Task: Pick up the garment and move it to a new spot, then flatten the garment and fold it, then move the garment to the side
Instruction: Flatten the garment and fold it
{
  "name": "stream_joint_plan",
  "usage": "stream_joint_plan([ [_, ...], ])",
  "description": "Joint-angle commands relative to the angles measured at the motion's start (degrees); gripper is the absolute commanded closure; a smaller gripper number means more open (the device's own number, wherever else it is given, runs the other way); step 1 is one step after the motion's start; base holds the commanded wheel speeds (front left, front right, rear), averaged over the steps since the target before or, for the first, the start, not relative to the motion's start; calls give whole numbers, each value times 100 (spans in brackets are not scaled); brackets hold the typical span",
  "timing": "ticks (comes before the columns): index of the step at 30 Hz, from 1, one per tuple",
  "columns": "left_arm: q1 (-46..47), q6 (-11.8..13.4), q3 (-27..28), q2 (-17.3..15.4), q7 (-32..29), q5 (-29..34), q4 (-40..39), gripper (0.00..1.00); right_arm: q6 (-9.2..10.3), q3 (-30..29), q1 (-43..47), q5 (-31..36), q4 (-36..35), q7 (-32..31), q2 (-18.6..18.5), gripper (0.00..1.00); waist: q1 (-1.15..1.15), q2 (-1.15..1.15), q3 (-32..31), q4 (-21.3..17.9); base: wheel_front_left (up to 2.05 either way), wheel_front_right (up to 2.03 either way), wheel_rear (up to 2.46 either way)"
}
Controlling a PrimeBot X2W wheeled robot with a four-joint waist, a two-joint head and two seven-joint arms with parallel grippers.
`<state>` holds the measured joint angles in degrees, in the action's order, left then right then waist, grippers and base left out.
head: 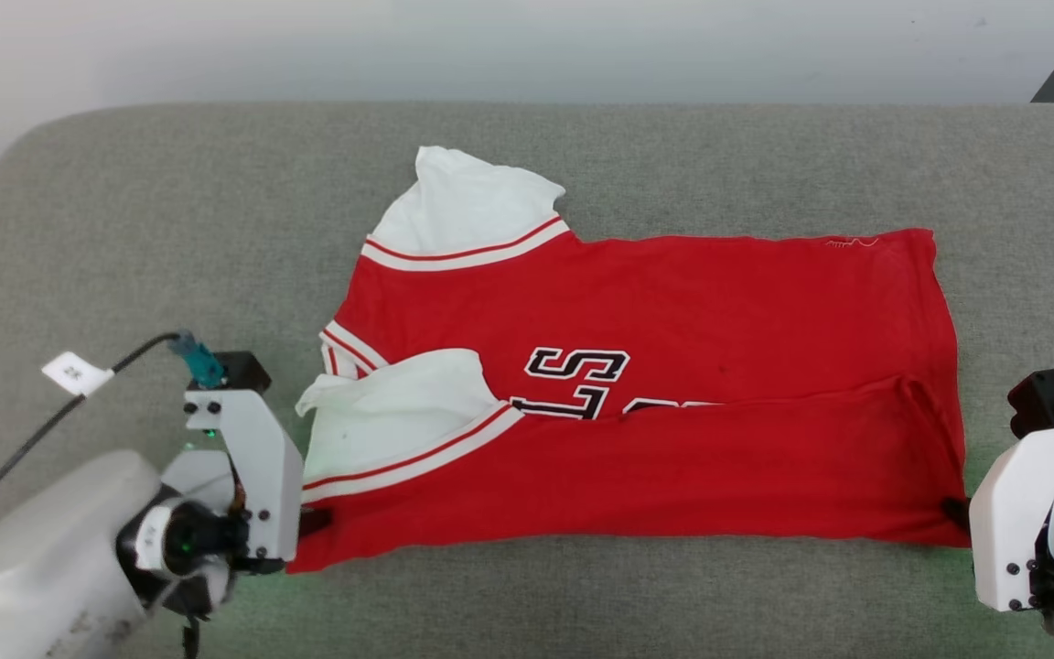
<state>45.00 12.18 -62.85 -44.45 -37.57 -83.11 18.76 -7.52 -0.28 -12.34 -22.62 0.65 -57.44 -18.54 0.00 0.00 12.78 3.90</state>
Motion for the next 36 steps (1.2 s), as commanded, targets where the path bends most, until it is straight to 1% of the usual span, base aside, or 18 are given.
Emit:
stream_joint_plan([
  [1,28,48,-6,-61,-20,45,15,0,6,10,-36,43,19,35,-2,57,0,0,4,-13,0,0,0],
  [2,93,50,-6,-92,-62,71,8,0,6,18,-70,61,13,53,-2,13,0,0,6,-20,0,0,0],
  [3,154,53,10,-121,-71,94,2,0,6,18,-100,47,8,65,17,0,0,0,10,-33,0,0,0],
  [10,786,112,188,-395,-259,294,-98,0,6,-10,-227,-4,-291,208,65,0,0,0,113,-155,0,0,0],
  [13,1169,33,348,-392,-139,410,-60,0,6,-69,-298,21,-519,409,119,0,0,0,226,-261,0,0,0],
  [15,1436,-92,452,-380,85,592,27,0,6,-63,-376,58,-747,675,180,0,0,0,326,-358,0,0,0],
  [18,1797,-359,628,-284,557,838,240,0,6,-170,-524,185,-1038,1401,346,0,0,0,514,-533,0,0,0],
  [20,2030,-548,718,-211,898,1016,421,0,6,-237,-650,296,-1200,2041,511,0,0,0,659,-657,0,0,0],
  [22,2237,-718,778,-185,1199,1199,669,0,5,-173,-765,435,-1368,2718,628,0,0,0,818,-802,0,0,0],
  [26,2626,-1088,808,-83,1627,1520,1155,0,5,-48,-827,787,-1527,3869,828,0,0,0,1134,-1078,0,0,0],
  [27,2705,-1136,849,-88,1670,1517,1330,0,5,-1,-832,880,-1556,4083,868,0,0,0,1221,-1160,0,0,0],
  [29,2868,-1306,854,-60,1659,1554,1572,0,5,80,-824,1056,-1597,4447,922,0,0,0,1394,-1304,0,0,0],
  [32,3118,-1448,877,8,1678,1608,1913,0,6,97,-777,1229,-1628,4881,1041,0,0,0,1610,-1462,0,0,0],
  [36,3346,-1661,822,79,1482,1611,2331,0,6,67,-686,1315,-1612,5079,1202,0,0,0,1845,-1616,0,0,0],
])
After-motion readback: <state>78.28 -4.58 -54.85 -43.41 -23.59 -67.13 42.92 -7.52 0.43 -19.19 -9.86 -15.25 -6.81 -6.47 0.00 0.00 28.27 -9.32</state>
